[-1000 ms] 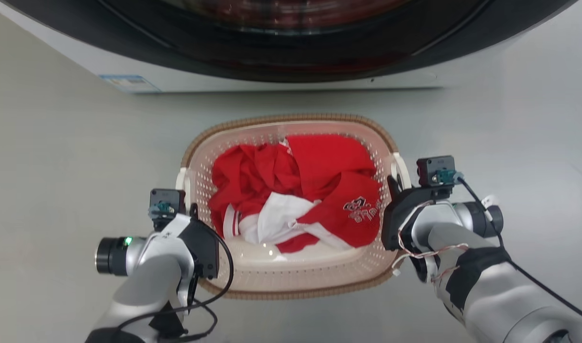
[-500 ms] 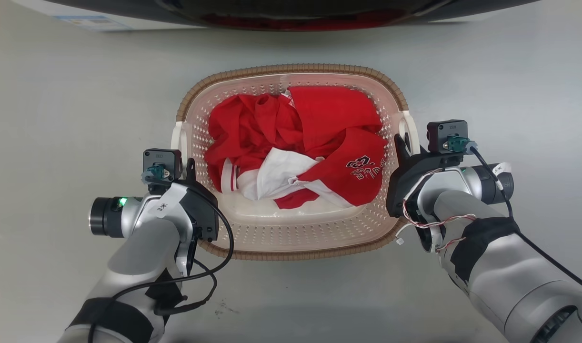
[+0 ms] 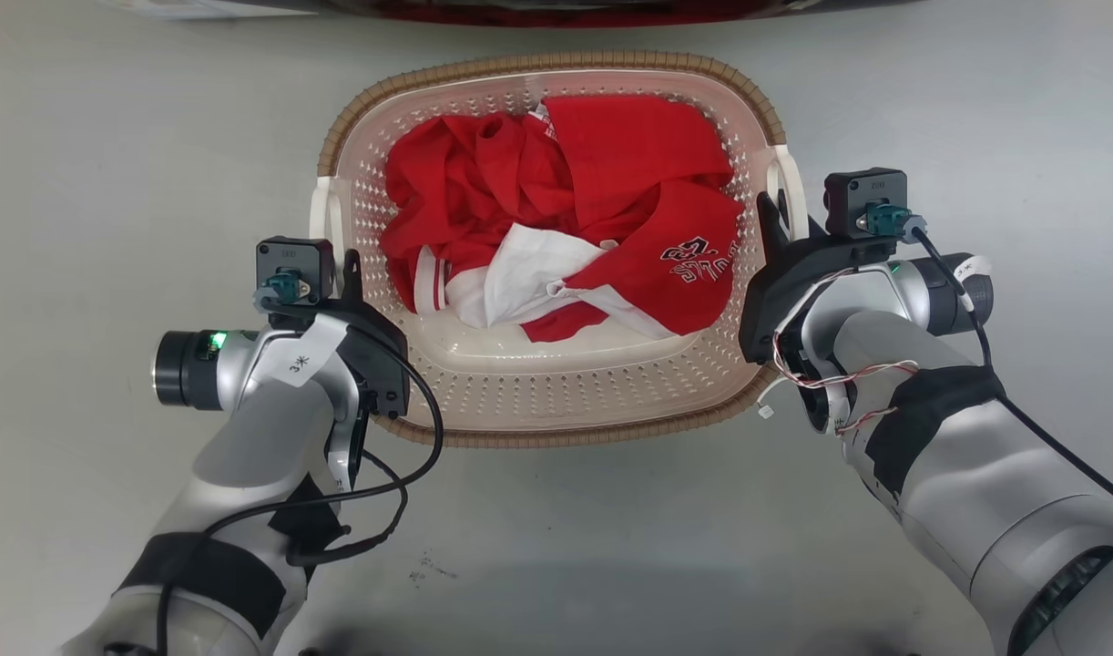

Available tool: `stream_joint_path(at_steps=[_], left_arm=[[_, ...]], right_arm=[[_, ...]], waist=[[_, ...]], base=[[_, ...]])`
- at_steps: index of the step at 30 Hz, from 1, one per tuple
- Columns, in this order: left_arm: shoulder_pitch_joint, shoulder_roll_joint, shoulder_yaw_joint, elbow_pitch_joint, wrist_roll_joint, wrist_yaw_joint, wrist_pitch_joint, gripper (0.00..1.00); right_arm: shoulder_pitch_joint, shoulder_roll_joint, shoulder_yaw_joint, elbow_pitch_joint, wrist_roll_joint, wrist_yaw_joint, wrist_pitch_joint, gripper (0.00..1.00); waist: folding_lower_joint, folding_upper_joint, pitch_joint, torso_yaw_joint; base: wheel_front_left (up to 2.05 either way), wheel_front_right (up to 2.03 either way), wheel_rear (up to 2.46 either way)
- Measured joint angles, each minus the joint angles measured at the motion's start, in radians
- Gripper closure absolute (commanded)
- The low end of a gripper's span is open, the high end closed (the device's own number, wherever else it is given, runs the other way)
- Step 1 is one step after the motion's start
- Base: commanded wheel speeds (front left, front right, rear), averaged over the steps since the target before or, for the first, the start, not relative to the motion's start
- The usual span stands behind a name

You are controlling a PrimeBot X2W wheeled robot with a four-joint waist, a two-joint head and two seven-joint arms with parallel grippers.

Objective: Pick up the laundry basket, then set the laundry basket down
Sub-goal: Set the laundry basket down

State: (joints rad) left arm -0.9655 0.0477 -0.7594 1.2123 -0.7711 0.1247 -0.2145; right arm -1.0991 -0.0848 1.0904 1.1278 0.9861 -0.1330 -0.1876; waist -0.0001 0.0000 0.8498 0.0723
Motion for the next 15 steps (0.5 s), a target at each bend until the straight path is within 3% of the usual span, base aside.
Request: stream_joint_path(at_steps=[15], left_arm=[[-0.032, -0.002, 0.002, 0.017, 0.025, 0.0, -0.017, 1.0]], right_arm=[[-0.003, 0.0, 0.003, 0.003, -0.001, 0.0, -0.03, 1.0]], waist=[[0.0, 0.0, 0.03, 0.004]], base=[[0.0, 0.0, 0.0]])
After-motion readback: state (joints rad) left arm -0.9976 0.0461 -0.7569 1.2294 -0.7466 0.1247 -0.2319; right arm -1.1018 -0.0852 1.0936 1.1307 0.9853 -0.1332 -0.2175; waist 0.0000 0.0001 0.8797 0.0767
